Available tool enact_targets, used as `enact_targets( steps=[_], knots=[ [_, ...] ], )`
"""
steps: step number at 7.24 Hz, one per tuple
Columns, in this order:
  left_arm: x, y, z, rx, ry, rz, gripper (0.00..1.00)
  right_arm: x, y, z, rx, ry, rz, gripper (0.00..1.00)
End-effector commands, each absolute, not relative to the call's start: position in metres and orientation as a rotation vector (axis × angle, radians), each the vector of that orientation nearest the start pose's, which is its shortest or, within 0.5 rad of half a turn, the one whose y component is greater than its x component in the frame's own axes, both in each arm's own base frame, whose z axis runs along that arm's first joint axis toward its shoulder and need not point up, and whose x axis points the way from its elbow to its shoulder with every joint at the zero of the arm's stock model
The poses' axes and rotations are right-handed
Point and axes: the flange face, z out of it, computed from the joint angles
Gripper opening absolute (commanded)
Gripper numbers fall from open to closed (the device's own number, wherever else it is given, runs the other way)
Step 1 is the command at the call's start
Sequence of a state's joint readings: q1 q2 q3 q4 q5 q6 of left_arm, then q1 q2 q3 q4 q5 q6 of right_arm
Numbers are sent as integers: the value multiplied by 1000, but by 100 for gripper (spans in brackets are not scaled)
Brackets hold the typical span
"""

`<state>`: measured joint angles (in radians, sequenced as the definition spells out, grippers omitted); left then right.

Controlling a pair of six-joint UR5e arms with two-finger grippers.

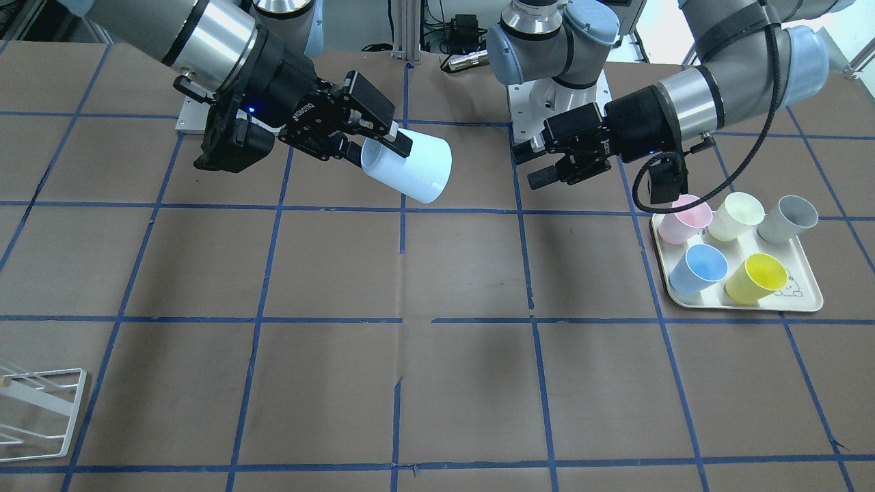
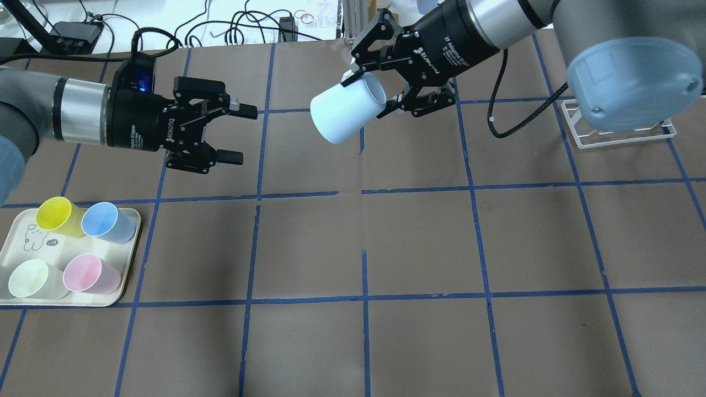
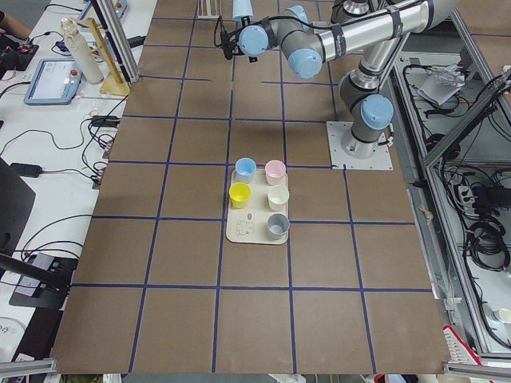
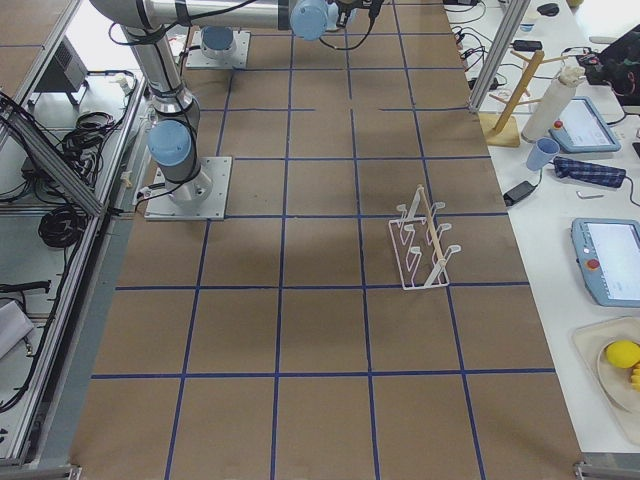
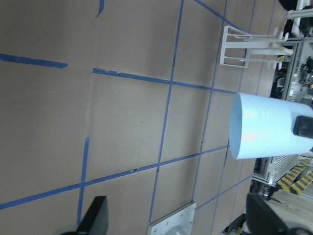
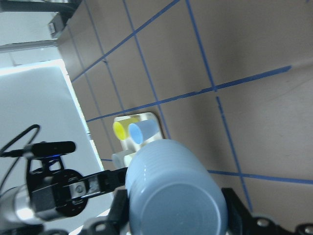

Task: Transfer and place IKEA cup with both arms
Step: 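Lift the cup off the rack with the right gripper while the left gripper rises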

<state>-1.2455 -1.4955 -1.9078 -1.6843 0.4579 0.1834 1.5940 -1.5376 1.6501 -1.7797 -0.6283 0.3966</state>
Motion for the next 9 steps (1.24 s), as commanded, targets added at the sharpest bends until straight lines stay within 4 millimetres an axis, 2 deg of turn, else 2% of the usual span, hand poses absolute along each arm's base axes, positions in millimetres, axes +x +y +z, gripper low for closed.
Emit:
enact_targets(
  steps=[1, 2, 3, 4, 5, 6, 7, 9],
  knots=[
    [-75, -476, 388, 493, -1650, -40, 100, 211, -501, 456, 384, 1826, 248, 1],
    [-75, -475, 370, 552, -1516, -43, 100, 213, -494, 441, 368, 1740, 263, 0],
    [-82, -471, 360, 564, -1497, -67, 100, 214, -492, 436, 361, 1711, 265, 0],
    [-87, -469, 360, 571, -1494, -88, 100, 215, -494, 436, 366, 1657, 286, 0],
    [-91, -463, 351, 579, -1503, -115, 100, 216, -494, 438, 357, 1637, 284, 0],
    [-121, -450, 354, 524, -1540, -160, 100, 217, -495, 434, 360, 1641, 288, 0],
    [-128, -444, 353, 502, -1585, -181, 100, 218, -496, 430, 342, 1653, 276, 0],
    [-131, -439, 366, 477, -1594, -163, 100, 222, -496, 426, 339, 1661, 285, 0]
  ],
)
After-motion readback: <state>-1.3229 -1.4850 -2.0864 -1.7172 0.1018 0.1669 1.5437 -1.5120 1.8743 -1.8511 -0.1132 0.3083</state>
